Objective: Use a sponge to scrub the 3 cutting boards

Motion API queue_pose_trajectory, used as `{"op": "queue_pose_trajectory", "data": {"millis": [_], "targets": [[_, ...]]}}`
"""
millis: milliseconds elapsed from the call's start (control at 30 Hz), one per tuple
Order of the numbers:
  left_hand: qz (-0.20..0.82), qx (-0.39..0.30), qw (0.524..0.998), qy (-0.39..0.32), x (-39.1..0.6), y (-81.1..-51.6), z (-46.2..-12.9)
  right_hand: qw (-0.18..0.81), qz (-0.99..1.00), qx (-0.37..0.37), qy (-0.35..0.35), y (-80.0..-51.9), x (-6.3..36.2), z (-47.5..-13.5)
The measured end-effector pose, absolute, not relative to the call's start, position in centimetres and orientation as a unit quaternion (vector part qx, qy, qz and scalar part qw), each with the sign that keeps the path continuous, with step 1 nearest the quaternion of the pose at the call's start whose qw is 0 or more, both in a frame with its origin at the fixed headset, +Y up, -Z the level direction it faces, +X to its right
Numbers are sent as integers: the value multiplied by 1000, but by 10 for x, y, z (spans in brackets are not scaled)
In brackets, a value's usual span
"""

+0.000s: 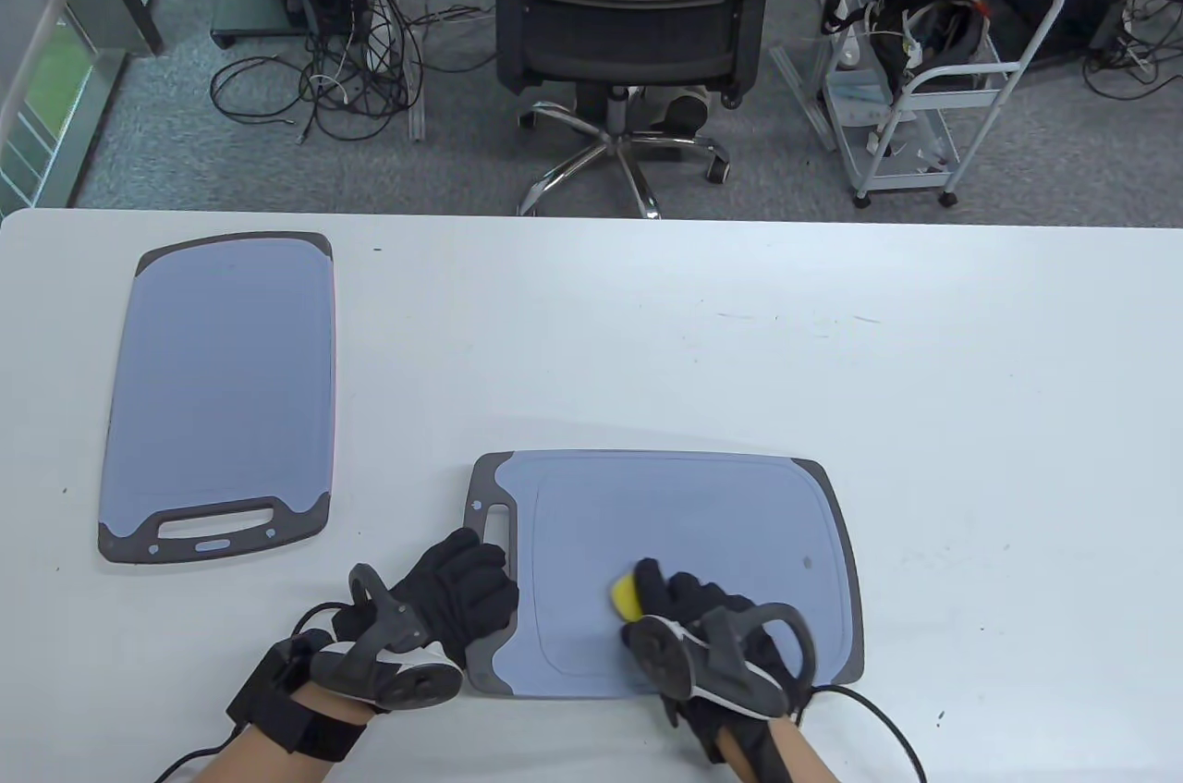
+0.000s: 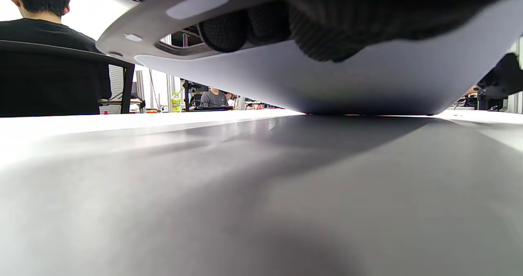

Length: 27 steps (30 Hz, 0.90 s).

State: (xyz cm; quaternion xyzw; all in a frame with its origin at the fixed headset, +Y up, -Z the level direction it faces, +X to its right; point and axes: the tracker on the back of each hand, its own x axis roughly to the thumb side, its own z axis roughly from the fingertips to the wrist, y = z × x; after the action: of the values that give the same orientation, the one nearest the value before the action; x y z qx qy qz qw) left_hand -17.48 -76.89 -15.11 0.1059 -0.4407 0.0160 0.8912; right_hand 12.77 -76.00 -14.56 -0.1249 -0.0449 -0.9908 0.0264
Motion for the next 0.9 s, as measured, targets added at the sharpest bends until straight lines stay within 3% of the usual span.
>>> {"op": "queue_pose_trajectory", "data": {"millis": [133,233,300,400,567,667,767,900], "targets": [[15,106,891,-440,-175,-769,-151,31,-996,39,-74,-772,222,-140],[15,106,891,-440,-174,-769,-151,15,-994,76,-82,-775,247,-139],[18,106,892,-439,-174,-769,-151,12,-996,57,-70,-774,232,-141],[17,106,892,-439,-174,-769,-151,13,-998,-48,-43,-767,185,-145],[16,107,892,-439,-174,-769,-151,-13,-966,-258,-22,-748,50,-134],[16,108,891,-440,-174,-769,-151,-2,-941,-339,-4,-740,2,-122],[17,108,892,-440,-174,-769,-151,12,-944,-331,-5,-740,6,-124],[17,108,891,-440,-174,-769,-151,11,-971,-238,-27,-748,64,-133]]}}
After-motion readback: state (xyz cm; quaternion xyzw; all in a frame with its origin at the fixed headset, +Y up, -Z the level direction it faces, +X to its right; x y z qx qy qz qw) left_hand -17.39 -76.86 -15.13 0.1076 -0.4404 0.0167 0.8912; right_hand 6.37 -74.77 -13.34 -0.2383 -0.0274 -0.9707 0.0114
